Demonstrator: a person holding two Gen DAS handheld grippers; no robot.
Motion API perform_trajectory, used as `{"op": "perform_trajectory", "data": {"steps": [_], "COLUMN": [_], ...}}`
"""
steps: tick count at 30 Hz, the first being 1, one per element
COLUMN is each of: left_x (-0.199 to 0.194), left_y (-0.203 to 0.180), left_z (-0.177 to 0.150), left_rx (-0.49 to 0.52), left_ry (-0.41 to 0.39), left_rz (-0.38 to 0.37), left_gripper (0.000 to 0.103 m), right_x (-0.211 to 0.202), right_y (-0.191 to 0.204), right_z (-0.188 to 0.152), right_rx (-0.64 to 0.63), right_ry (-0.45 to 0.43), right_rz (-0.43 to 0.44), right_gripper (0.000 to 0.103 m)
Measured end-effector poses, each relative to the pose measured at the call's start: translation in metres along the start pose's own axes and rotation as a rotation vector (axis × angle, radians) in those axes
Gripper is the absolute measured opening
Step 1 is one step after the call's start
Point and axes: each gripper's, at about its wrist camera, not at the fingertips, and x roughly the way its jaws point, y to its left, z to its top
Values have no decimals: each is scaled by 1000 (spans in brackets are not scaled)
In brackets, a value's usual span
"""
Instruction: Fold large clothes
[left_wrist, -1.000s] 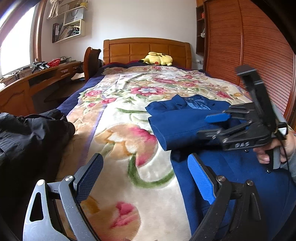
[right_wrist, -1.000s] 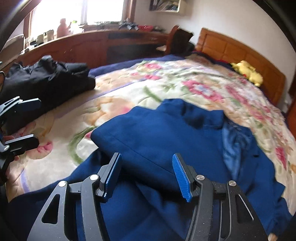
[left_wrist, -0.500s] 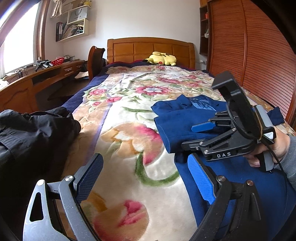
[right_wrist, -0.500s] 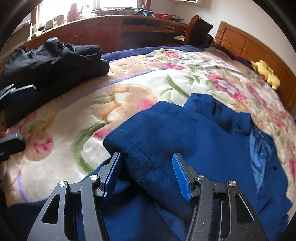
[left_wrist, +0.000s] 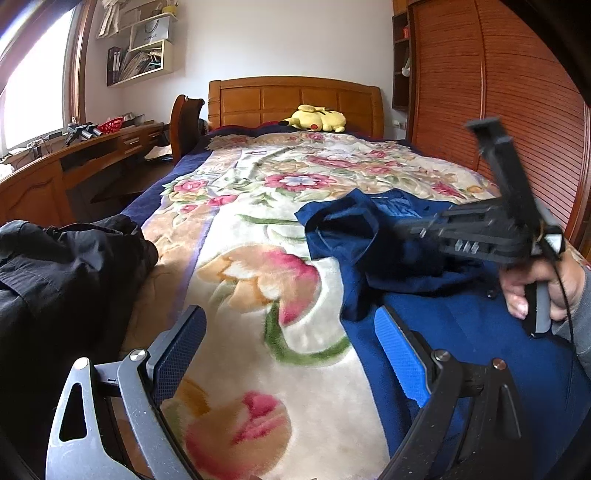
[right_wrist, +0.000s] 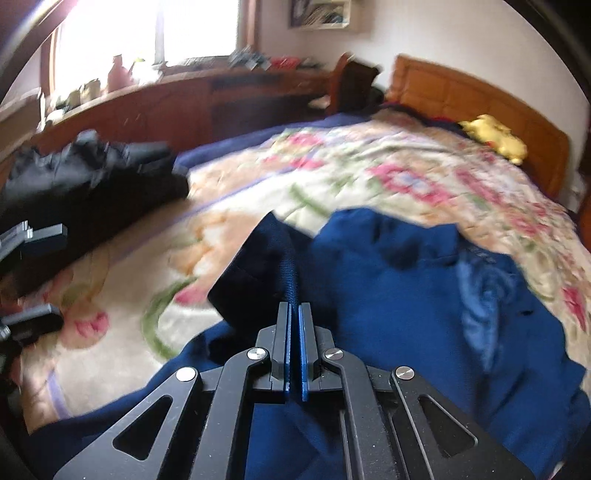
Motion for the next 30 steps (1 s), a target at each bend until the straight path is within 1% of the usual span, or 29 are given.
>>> {"op": "perform_trajectory", "data": {"steps": [2, 3, 5, 8, 10, 14, 19, 21, 24, 26, 30], "left_x": [-1, -2, -3, -5, -4, -4, -3, -4, -6, -6, -3], "left_y": [-2, -2, -3, -3, -6, -16, -38, -49, -70, -79, -96], "left_z": [0, 0, 0, 0, 1, 6, 15, 18, 23, 23, 21], "left_rx": [4, 5, 7, 0, 3, 11, 28, 41, 68, 83, 107], "left_ry": [-2, -2, -5, -8, -7, -12, -23, -23, -35, -32, -19], "left_rz": [-1, -4, -5, -14, -18, -40, -73, -84, -107, -114, -118], "left_gripper": [93, 93, 93, 93, 93, 93, 93, 93, 93, 93, 93], "right_x": [-15, -21, -30, -45, -54, -75, -108, -117, -123, -126, -137], "right_y": [-5, -8, -11, -19, -20, -21, -41, -52, -65, -75, -82], "right_z": [-1, -2, -5, -6, -10, -22, -37, -51, -74, -91, -110], "right_rx": [17, 28, 33, 74, 78, 80, 157, 196, 244, 282, 317], "right_ry": [-40, -54, -75, -96, -105, -115, -150, -140, -94, -74, -70], "right_rz": [-34, -36, -76, -94, -104, -168, -252, -289, -339, -349, -352], "right_gripper": [3, 3, 3, 3, 3, 3, 3, 3, 3, 3, 3]}}
